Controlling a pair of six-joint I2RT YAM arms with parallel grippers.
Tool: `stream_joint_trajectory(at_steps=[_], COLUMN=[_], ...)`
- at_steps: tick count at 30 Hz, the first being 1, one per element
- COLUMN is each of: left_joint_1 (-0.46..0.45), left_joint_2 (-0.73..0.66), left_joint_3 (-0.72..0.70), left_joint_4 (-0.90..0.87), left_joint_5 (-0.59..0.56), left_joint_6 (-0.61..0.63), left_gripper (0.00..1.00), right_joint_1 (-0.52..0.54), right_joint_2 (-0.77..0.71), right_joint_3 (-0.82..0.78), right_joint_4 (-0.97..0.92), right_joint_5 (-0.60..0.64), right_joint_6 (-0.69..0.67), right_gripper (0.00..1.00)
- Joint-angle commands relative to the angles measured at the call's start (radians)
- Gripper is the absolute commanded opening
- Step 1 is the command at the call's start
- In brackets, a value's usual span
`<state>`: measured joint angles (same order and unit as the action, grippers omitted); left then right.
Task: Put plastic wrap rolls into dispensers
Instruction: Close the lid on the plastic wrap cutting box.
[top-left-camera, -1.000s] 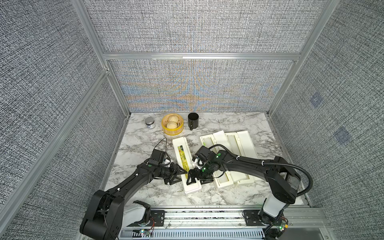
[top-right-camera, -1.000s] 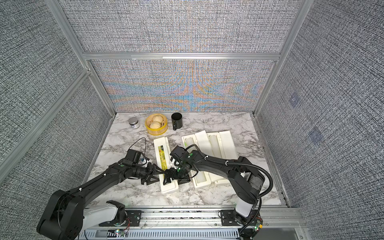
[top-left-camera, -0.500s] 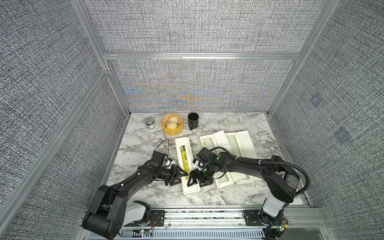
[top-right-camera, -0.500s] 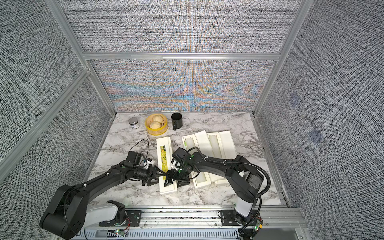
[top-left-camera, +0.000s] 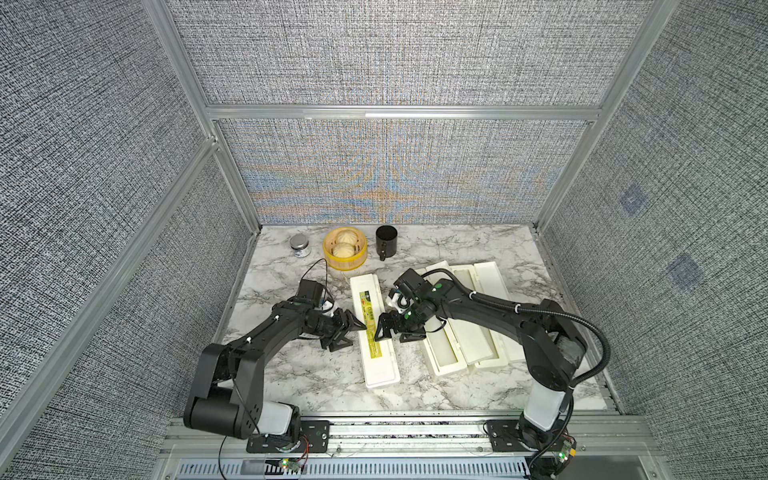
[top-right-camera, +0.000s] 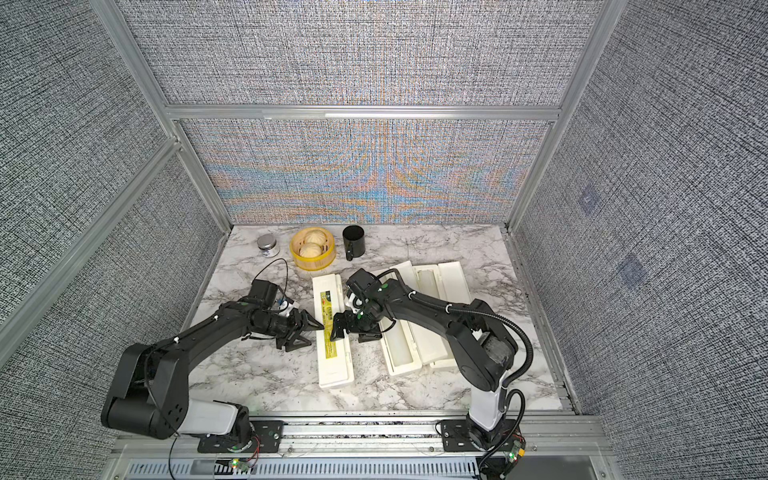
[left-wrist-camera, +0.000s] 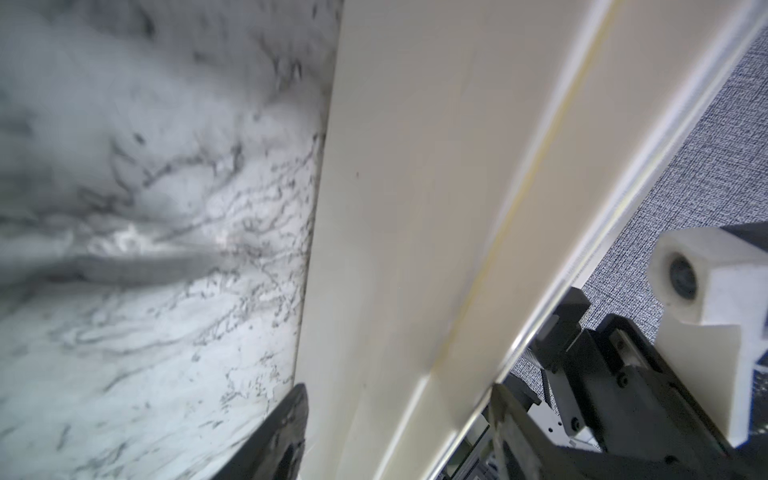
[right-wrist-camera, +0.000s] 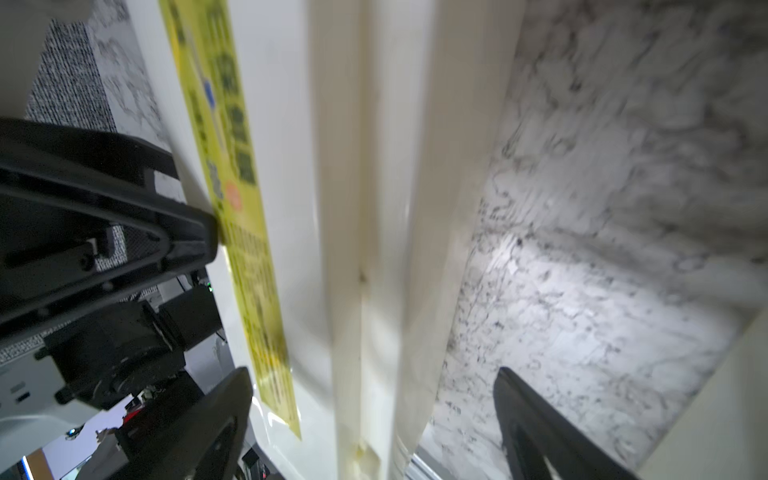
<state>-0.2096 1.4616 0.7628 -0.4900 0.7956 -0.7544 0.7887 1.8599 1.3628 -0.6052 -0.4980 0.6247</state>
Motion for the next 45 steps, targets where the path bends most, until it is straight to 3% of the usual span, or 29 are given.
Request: stream_joint_trajectory(at_steps=[1,8,13,19,24,30,36,45], left_joint_1=[0.023,0.053,0.059,0.053,0.049,0.051,0.061,0.109], left_joint_2=[0.069,0.274,0.355,0.378,0.366,0.338,0.261,0.135], left_joint_3=[0.062,0.234,0.300,0.224,0.167,0.195,0.232,0.165], left_joint_4=[0.022,0.056,0.134,0.299,0.267,0.110,0.114,0.111], left_joint_5=[-0.010,0.011,0.043,0.133,0.108,0.033,0.061,0.074], left_joint_6=[0.057,0.092,0.046,-0.065,-0.030,0.071,0.045,0.042], left_gripper=[0.67,0.66,0.64,0.58,0.58,0.56,0.60,0.60], right_joint_1=[-0.026,-0.076,-0.097,-0.096,-0.101,-0.091,-0.044,0.064], right_joint_2=[0.054,0.219,0.326,0.354,0.352,0.295,0.219,0.210], right_joint_3=[0.079,0.282,0.408,0.417,0.405,0.427,0.449,0.398], right_joint_4=[-0.037,-0.044,-0.026,0.062,0.067,-0.097,-0.276,-0.278], right_joint_5=[0.000,-0.059,-0.126,-0.223,-0.214,-0.003,0.247,0.296], right_joint_6=[-0.048,-0.075,-0.065,-0.016,-0.009,-0.080,-0.112,-0.033], right_gripper=[0.93,0.91,0.88,0.86,0.84,0.88,0.99,0.99])
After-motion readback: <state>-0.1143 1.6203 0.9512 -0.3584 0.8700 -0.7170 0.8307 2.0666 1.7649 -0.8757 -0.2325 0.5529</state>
